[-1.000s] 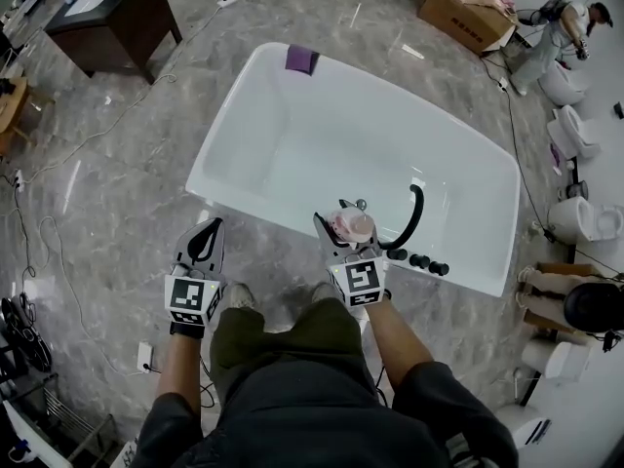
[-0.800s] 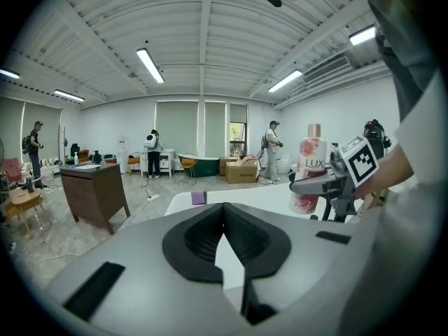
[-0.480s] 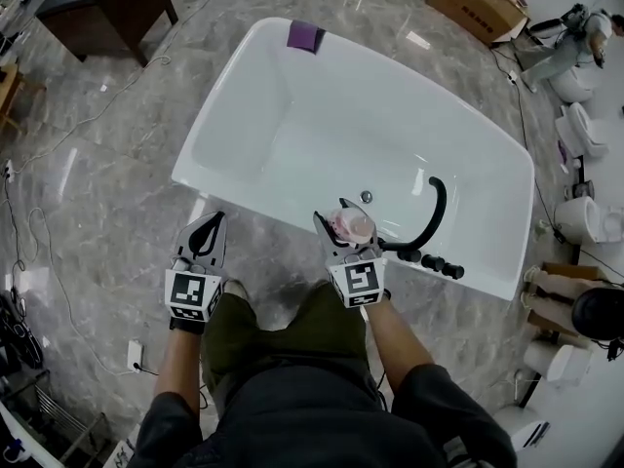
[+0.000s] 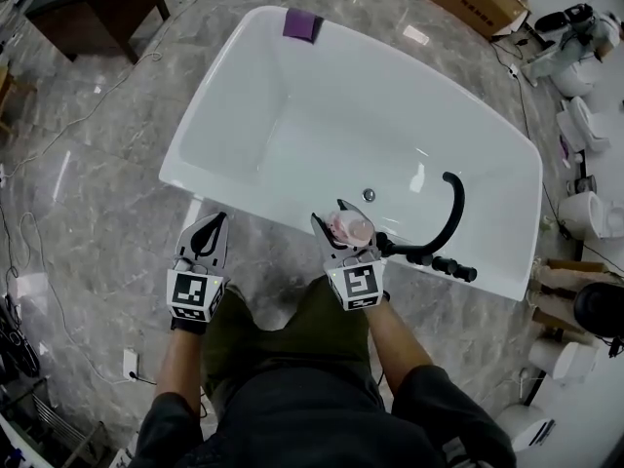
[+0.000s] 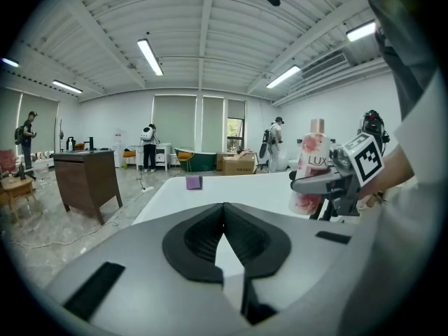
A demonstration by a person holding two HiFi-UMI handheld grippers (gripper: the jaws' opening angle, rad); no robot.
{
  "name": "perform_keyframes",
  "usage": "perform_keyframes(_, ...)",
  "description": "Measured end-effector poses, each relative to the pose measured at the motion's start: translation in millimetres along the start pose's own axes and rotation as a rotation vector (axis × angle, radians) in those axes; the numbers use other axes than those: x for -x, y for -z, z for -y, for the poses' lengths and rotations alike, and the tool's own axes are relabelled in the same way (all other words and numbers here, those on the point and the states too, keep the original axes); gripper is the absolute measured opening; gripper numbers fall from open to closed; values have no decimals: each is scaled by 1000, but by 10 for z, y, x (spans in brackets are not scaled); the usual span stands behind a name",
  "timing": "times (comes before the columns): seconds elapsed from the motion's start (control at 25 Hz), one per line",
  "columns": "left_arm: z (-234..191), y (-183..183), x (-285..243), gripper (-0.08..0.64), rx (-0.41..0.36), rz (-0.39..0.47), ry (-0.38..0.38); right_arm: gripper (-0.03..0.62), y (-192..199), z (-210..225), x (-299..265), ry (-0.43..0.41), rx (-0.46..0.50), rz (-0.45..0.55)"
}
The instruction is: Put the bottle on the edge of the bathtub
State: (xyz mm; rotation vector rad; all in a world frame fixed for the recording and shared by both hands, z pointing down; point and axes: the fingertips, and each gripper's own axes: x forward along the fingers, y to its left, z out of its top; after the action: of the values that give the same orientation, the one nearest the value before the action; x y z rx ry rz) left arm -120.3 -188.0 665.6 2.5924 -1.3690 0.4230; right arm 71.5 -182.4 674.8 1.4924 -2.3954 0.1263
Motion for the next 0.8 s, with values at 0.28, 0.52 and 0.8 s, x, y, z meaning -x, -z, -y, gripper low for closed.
perform_keyframes(0.28,-79,297,-153,2,5,-8,-8,221,313,-36,-188,-20,7,-3)
perform_keyframes(0.52,-124,535,-235,2,15,-25,-15,221,573,-77,-320,-38,10,-13)
perform_keyframes(0.8,-164,759,-325,2,26,-47,-17,222,807,-106,-445,-71,5,-23)
